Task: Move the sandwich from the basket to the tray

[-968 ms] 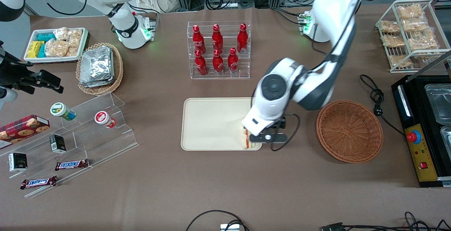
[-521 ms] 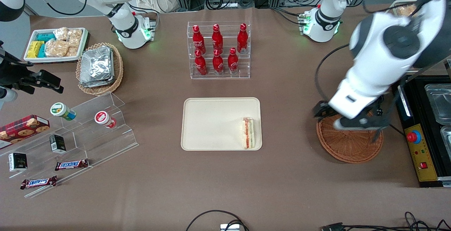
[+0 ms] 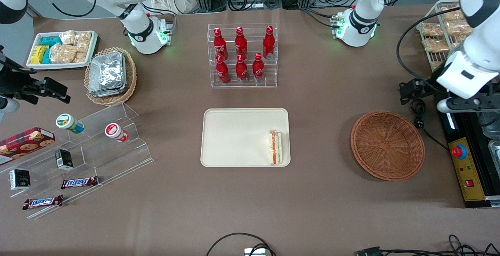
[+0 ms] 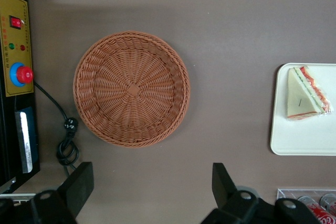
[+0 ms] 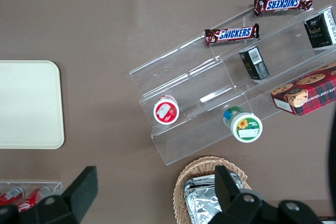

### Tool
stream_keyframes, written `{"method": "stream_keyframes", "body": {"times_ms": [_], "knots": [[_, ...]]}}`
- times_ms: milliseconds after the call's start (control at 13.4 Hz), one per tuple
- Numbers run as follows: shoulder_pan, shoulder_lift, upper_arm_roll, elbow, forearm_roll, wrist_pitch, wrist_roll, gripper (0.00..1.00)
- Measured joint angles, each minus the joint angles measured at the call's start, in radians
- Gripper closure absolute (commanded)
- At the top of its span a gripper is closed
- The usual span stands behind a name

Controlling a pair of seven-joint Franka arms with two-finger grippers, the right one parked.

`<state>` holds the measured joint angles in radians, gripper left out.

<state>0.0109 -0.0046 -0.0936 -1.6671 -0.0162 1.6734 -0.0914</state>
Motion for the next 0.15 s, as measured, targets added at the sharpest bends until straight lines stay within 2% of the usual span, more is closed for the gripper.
{"method": "stream_keyframes", "body": {"times_ms": [149], "knots": [[0.002,-0.002,0.003,-0.001,0.000,-0.007,0.005,0.00]]}}
